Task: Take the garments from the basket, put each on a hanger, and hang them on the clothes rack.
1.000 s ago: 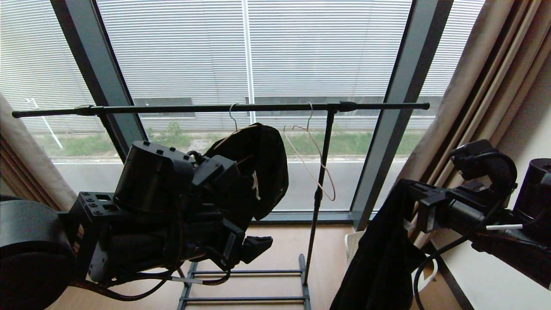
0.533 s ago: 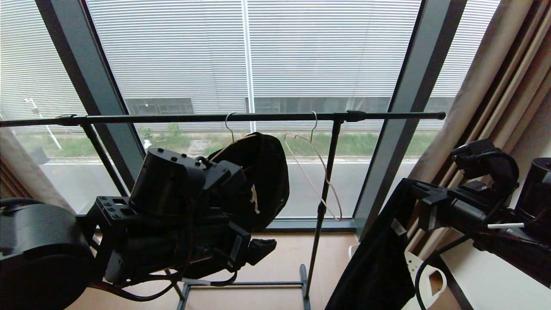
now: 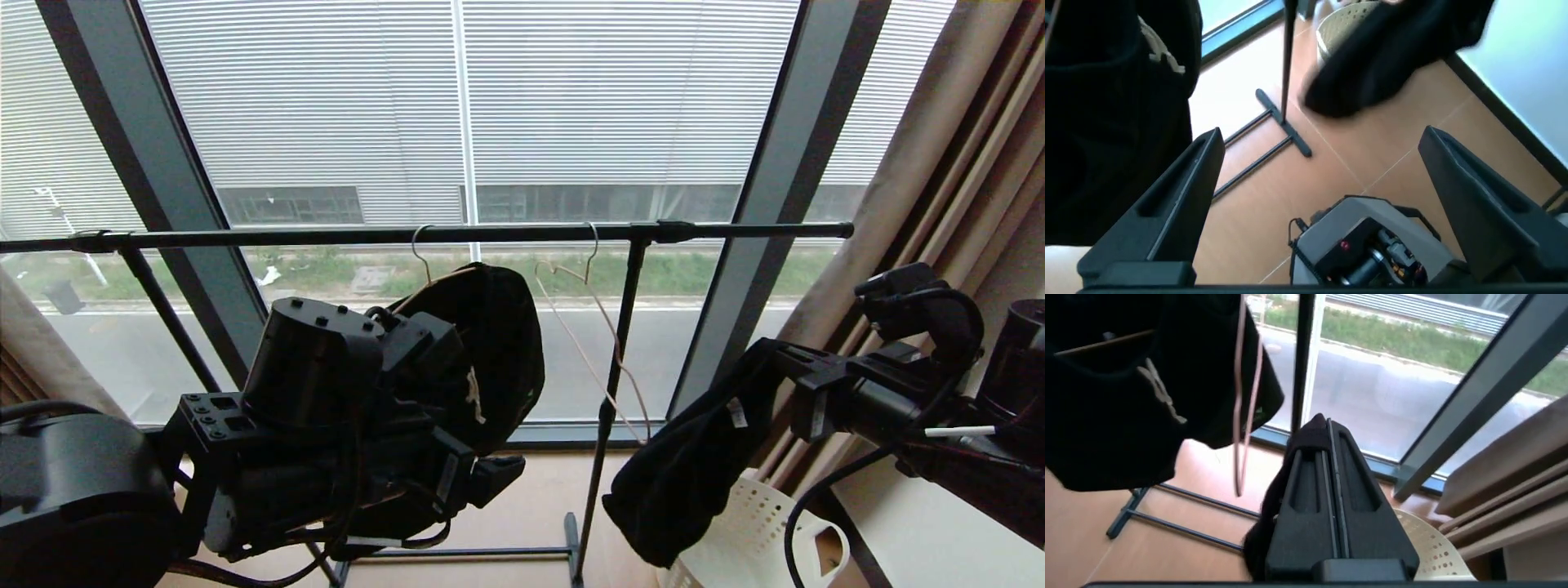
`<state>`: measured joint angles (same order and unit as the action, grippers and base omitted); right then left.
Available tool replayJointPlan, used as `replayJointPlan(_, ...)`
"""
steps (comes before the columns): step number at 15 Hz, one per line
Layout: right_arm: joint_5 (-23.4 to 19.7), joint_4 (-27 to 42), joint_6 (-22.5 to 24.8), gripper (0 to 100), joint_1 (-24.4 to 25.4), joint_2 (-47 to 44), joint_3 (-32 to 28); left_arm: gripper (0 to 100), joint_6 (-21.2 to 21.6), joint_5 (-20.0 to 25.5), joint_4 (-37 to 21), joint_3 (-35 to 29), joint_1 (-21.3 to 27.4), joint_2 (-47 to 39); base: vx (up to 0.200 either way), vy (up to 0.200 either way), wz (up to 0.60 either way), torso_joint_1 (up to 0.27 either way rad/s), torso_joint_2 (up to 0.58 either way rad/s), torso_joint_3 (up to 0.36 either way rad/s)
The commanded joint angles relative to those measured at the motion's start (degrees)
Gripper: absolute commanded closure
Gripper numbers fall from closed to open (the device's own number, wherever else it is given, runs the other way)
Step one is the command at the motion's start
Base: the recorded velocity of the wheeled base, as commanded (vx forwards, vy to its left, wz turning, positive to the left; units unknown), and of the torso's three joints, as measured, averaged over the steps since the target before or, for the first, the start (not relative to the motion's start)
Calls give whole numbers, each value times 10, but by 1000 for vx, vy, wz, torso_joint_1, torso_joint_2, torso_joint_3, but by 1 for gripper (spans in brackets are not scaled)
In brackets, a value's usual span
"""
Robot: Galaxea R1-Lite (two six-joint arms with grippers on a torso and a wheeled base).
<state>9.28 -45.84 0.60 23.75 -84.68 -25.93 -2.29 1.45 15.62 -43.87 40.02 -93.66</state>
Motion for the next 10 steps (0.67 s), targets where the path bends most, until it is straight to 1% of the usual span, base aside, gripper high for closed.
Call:
replayJointPlan(1, 1, 0, 0, 100, 0, -1, 0, 0, 0, 0, 0, 1, 1, -1, 0, -200, 0, 7, 2, 2)
replayJointPlan(2, 1, 0, 0, 100, 0, -1, 0, 0, 0, 0, 0, 1, 1, -2, 0, -200, 0, 12, 7, -2)
replayJointPlan(5, 1, 0, 0, 100, 0, -1, -1, 0, 0, 0, 9, -4, 1, -12, 0, 0, 0, 0, 0, 0)
replayJointPlan(7, 1, 0, 0, 100, 0, -1, -1, 0, -3, -4, 12, -39, 2, -38, 0, 0, 0, 0, 0, 0)
replayJointPlan(8, 0, 0, 0, 100, 0, -1, -2, 0, -4, -13, 10, -66, 5, -62, 0, 0, 0, 0, 0, 0)
replayJointPlan(9, 1, 0, 0, 100, 0, -1, -2, 0, -6, -29, 9, -87, 8, -86, 0, 0, 0, 0, 0, 0)
replayJointPlan(10, 0, 0, 0, 100, 0, -1, -3, 0, -18, -58, 10, -135, 8, -135, 0, 0, 0, 0, 0, 0)
